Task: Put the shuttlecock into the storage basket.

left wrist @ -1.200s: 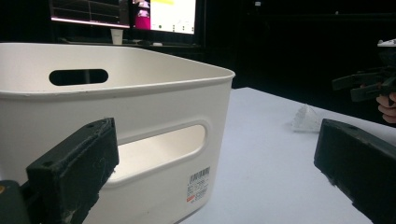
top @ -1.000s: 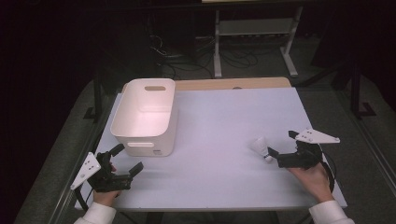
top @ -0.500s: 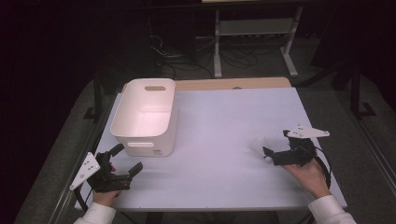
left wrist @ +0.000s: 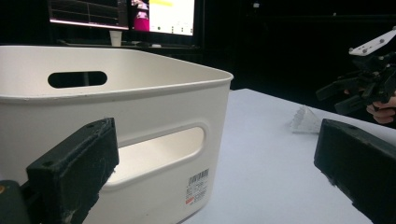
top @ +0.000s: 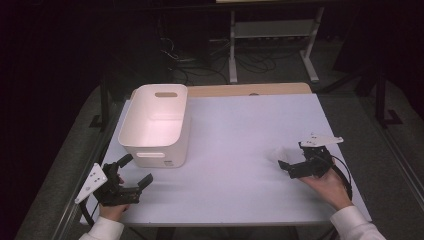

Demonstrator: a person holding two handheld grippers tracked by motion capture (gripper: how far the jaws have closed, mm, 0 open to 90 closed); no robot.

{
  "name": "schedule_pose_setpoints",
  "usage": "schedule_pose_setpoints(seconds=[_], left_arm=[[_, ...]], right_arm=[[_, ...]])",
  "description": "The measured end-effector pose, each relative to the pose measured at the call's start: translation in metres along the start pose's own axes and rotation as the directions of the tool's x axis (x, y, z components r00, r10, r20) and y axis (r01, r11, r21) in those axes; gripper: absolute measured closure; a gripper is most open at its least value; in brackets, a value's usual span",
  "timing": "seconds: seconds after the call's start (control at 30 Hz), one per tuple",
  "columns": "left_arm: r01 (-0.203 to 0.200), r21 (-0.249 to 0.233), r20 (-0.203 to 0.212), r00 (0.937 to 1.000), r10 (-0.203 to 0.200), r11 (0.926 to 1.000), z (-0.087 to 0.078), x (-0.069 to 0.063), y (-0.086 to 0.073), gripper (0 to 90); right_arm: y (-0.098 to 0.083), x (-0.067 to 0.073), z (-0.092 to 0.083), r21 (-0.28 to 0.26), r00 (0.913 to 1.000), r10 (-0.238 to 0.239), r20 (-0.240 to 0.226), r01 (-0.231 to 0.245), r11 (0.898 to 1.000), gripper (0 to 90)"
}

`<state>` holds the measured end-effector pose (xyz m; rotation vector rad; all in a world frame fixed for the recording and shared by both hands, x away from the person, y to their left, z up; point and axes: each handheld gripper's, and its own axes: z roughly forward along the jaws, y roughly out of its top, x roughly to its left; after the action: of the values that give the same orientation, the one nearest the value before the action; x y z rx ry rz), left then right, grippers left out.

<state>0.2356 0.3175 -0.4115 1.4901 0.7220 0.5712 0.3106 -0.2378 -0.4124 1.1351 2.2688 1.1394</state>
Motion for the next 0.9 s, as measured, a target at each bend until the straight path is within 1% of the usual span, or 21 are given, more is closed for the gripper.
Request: schedule_pose_setpoints(seconds=[0.13,0.17,0.23,0.43,0.47,0.5,0.57,0.67,0.73,0.77,0.8,0.83,0.87,0.9], left_arm=[[-0.002,0.002,-0.001,1.0,0.002,1.0,0.0,0.0,0.0,0.0],[-0.002,0.003,-0.001,1.0,0.002,1.0,0.0,0.0,0.0,0.0],[-0.003,0.003,0.0,1.0,0.003,1.0,0.0,0.0,0.0,0.0],[-0.005,0.004,0.003,1.0,0.005,1.0,0.0,0.0,0.0,0.0],[-0.007,0.005,0.003,1.0,0.007,1.0,0.0,0.0,0.0,0.0],[-0.007,0.006,0.002,1.0,0.007,1.0,0.0,0.0,0.0,0.0],[-0.008,0.006,0.002,1.0,0.008,1.0,0.0,0.0,0.0,0.0],[-0.002,0.002,0.002,1.0,0.002,1.0,0.0,0.0,0.0,0.0],[-0.004,0.002,0.004,1.0,0.004,1.0,0.0,0.0,0.0,0.0],[-0.006,0.004,0.005,1.0,0.006,1.0,0.0,0.0,0.0,0.0],[-0.005,0.002,0.006,1.0,0.005,1.0,0.0,0.0,0.0,0.0],[-0.003,0.0,0.008,1.0,0.003,1.0,0.0,0.0,0.0,0.0],[-0.003,0.0,0.008,1.0,0.003,1.0,0.0,0.0,0.0,0.0],[-0.002,-0.001,0.007,1.0,0.002,1.0,0.0,0.0,0.0,0.0]], right_arm=[[0.0,0.0,0.004,0.023,1.0,0.0,-0.009,0.0,1.0,0.0],[0.0,0.0,0.004,0.036,0.9999,-0.013,-0.011,0.013,0.999,0.0],[0.0,0.001,0.006,0.058,0.9997,-0.018,-0.017,0.018,0.998,0.0],[0.003,0.0,0.008,0.1,0.9993,-0.026,-0.028,0.028,0.995,0.0],[0.003,0.0,0.008,0.113,0.999,-0.032,-0.03,0.035,0.993,0.0],[0.004,-0.001,0.009,0.112,0.9984,-0.047,-0.031,0.05,0.992,0.0],[0.004,-0.002,0.01,0.145,0.9981,-0.053,-0.032,0.057,0.988,0.0],[0.005,-0.002,0.012,0.197,0.9983,-0.04,-0.043,0.048,0.979,0.0],[0.006,-0.003,0.014,0.219,0.9974,-0.049,-0.052,0.059,0.974,0.0],[0.006,-0.002,0.014,0.232,0.998,-0.034,-0.054,0.045,0.972,0.0],[0.006,-0.002,0.015,0.238,0.9979,-0.035,-0.054,0.047,0.97,0.0],[0.006,-0.002,0.016,0.242,0.9978,-0.038,-0.054,0.05,0.969,0.0],[0.006,0.0,0.017,0.261,0.9985,-0.027,-0.047,0.039,0.965,0.0],[0.006,0.0,0.017,0.274,0.9989,-0.031,-0.036,0.04,0.961,0.0]])
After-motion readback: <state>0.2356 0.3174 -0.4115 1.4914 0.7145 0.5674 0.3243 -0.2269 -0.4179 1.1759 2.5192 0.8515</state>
